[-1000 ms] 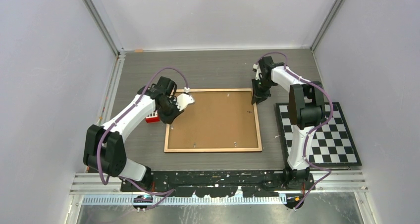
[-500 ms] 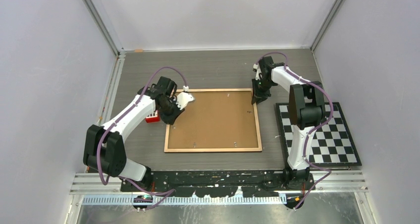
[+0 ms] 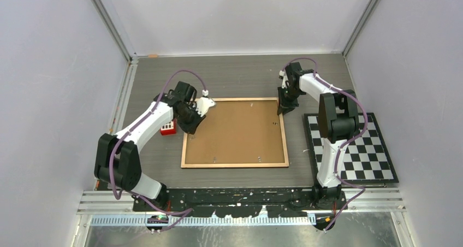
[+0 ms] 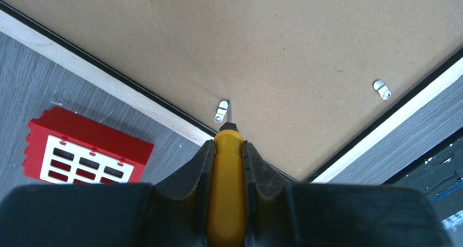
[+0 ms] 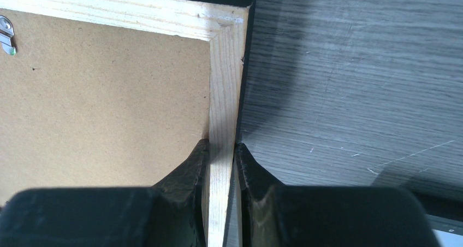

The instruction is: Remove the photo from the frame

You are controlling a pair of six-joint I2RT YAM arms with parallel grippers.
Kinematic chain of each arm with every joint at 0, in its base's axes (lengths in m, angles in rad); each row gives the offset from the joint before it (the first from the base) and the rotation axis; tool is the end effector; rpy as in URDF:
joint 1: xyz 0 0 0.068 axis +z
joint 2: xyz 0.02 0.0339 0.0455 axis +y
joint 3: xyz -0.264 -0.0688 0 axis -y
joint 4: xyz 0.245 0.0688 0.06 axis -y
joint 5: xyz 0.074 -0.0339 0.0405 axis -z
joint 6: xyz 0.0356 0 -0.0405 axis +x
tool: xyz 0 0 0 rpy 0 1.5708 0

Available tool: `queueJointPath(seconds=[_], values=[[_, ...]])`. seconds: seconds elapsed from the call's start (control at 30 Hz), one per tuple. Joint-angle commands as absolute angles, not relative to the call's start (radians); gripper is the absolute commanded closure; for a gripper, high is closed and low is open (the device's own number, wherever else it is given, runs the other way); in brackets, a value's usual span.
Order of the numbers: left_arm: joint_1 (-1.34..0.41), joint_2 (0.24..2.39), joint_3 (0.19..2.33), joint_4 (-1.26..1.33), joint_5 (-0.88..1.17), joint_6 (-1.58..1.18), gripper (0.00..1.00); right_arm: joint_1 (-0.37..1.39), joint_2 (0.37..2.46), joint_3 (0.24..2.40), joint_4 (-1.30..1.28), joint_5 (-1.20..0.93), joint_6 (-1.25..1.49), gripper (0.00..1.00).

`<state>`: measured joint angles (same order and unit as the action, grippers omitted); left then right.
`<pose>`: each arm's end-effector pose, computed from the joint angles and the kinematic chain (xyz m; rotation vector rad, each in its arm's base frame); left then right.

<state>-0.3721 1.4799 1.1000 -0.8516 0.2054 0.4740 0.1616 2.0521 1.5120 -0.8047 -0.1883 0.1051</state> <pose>0.2601 -0.1093 0.2386 1.1866 2.5160 -0.2620 0.4012 0.0722 0.1668 -0.1140 2.9241 0.3180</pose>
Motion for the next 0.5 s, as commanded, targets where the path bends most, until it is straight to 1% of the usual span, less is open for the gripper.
queueJointPath(seconds=[0.0, 0.2, 0.33, 0.37, 0.47], values=[[-0.377, 1.495, 1.157, -0.813, 0.240, 0.457, 1.00, 0.156, 2.066, 1.462, -0.860, -0.139, 0.104, 0.99], [-0.372, 1.495, 1.222, -0.868, 0.259, 0.458, 1.00, 0.156, 2.065, 1.464, -0.861, -0.146, 0.104, 0.99], [-0.367, 1.500, 1.286, -0.949, 0.314, 0.478, 1.00, 0.156, 2.063, 1.473, -0.872, -0.163, 0.089, 0.99], [-0.367, 1.500, 1.298, -0.968, 0.327, 0.480, 1.00, 0.155, 2.059, 1.475, -0.877, -0.171, 0.079, 0.94], [-0.354, 1.503, 1.323, -1.019, 0.380, 0.476, 1.00, 0.156, 2.032, 1.479, -0.878, -0.193, 0.051, 0.72]])
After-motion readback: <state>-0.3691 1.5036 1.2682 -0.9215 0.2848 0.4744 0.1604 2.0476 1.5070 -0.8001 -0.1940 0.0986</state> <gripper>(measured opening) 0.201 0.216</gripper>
